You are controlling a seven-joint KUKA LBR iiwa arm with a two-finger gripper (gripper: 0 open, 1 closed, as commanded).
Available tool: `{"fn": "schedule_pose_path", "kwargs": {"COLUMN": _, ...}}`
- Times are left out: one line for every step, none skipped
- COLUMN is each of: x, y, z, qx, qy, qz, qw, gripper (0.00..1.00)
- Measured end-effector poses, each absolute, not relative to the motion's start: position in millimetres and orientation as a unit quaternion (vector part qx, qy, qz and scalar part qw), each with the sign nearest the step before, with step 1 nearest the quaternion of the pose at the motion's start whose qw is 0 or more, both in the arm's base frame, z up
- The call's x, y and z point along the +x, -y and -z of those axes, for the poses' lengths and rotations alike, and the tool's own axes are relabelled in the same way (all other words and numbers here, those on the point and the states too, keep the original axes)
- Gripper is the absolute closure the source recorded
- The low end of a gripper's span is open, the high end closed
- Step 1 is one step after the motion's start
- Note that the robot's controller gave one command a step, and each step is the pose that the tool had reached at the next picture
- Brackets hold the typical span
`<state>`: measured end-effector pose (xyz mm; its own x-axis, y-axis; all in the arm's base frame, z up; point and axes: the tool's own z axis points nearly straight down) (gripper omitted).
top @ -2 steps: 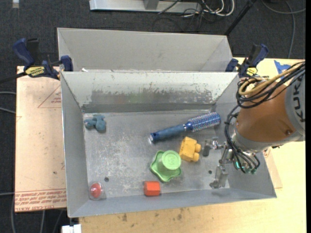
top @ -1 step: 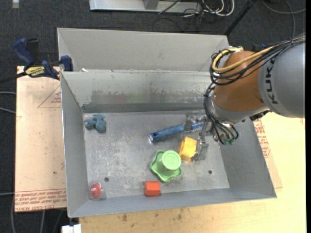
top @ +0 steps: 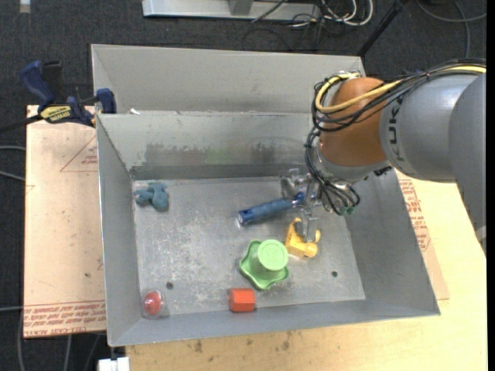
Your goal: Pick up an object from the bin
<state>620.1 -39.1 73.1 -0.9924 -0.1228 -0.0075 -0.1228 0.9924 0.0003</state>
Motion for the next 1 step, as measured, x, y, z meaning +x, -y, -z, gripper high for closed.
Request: {"fn": "schedule_pose_path", "kwargs": {"x": 623.0, "y": 39.2, "z": -79.2, "qx": -0.062, "qy": -0.998, "qz": 0.0, "qw": 0.008, "gripper": 1.0}}
